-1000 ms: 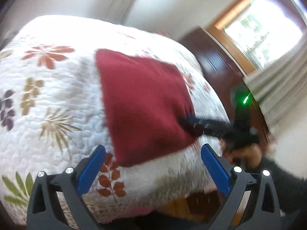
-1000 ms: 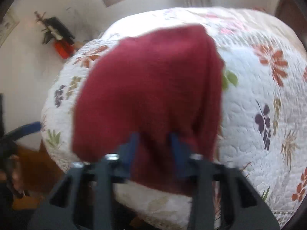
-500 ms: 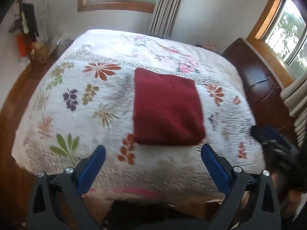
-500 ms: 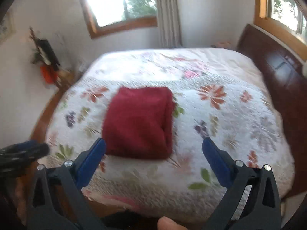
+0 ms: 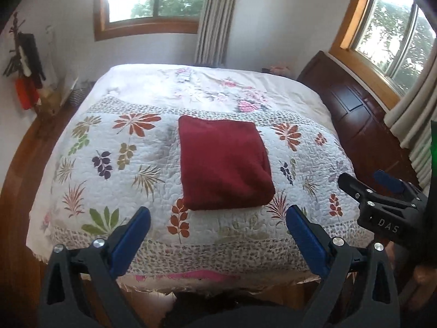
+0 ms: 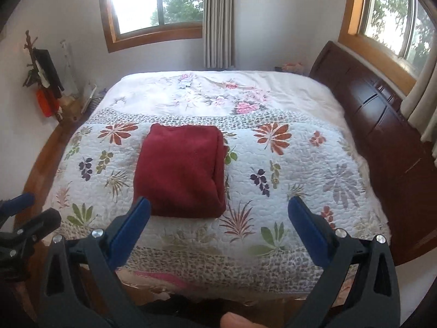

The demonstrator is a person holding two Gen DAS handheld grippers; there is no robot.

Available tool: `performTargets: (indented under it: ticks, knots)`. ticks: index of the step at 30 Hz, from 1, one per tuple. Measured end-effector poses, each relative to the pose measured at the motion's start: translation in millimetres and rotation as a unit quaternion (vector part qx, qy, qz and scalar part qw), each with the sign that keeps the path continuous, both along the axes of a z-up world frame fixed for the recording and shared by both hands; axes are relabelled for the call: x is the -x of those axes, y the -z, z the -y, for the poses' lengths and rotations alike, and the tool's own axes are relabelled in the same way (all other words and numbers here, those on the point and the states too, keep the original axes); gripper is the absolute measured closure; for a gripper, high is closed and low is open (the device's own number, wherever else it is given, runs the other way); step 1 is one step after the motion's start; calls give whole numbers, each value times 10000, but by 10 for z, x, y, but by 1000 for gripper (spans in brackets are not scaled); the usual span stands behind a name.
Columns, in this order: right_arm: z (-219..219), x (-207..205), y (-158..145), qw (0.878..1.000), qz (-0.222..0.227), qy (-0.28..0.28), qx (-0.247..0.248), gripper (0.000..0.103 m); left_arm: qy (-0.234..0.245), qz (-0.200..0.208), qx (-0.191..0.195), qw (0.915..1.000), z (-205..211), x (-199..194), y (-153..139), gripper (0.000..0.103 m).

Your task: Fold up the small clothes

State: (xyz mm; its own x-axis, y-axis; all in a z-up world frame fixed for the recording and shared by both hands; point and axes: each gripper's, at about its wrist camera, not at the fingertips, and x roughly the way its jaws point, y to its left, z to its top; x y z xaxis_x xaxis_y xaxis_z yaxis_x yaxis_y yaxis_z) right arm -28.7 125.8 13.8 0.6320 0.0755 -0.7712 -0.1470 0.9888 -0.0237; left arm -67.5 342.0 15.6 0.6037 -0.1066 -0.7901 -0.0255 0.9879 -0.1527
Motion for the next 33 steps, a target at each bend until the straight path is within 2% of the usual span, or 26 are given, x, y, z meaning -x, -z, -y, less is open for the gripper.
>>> performTargets:
  ticks: [9,19,33]
  knots:
    - [-164,79,17,9998,-151,67,-95,3,108,-51,13,9999,-177,33,58,4]
    - [-316,199,-5,9997,-39,133,199,3,263,-77,111,9996,-217,56,105,4]
    - [-286,177,20,10000,-73,31,-18,3,327,-84,77,9994,-165,39,118,4]
